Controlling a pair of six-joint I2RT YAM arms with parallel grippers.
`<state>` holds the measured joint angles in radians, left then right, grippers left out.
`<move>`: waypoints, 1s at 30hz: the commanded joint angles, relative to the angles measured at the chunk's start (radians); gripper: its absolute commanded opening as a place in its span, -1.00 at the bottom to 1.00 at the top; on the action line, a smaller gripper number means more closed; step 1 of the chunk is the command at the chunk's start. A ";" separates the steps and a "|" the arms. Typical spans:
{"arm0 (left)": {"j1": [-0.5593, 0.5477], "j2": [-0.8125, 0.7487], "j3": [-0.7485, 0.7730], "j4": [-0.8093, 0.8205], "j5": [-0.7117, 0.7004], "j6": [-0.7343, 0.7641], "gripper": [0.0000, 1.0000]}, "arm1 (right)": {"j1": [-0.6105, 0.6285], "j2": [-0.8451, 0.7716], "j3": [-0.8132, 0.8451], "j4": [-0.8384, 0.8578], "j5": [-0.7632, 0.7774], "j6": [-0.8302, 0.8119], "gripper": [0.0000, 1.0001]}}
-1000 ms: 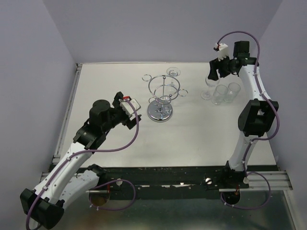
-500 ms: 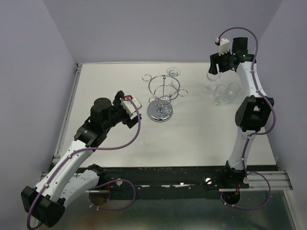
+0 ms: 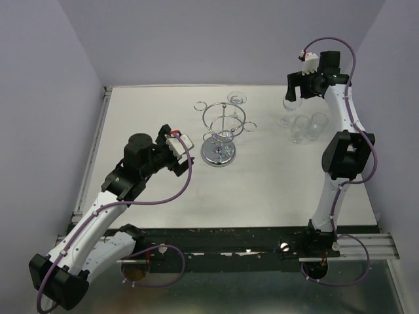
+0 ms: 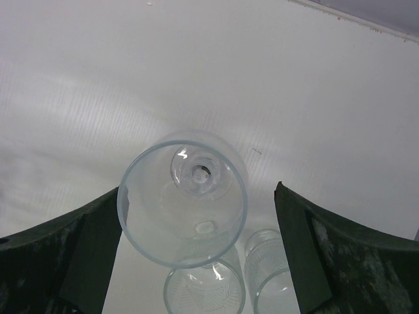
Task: Take the wine glass off the wine glass rack
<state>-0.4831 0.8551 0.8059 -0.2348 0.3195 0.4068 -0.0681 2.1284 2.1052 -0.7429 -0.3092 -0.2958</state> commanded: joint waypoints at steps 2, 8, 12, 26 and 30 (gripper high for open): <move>0.006 -0.010 0.026 -0.009 0.030 -0.017 0.97 | -0.013 -0.033 0.030 0.005 0.012 0.037 1.00; 0.006 -0.001 0.058 -0.012 -0.014 -0.141 0.97 | -0.012 -0.195 -0.033 0.002 -0.060 0.110 1.00; 0.006 0.008 0.059 0.012 0.004 -0.198 0.97 | -0.004 -0.347 -0.126 0.007 -0.105 0.064 1.00; 0.006 0.203 0.181 0.060 0.093 -0.157 0.98 | 0.217 -0.630 -0.531 0.008 -0.165 -0.120 0.36; -0.003 0.211 0.157 0.068 0.076 -0.154 0.97 | 0.258 -0.605 -0.534 0.008 -0.153 -0.126 0.15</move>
<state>-0.4835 1.0615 0.9691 -0.1875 0.3752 0.2466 0.1703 1.5204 1.5646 -0.7368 -0.4755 -0.3779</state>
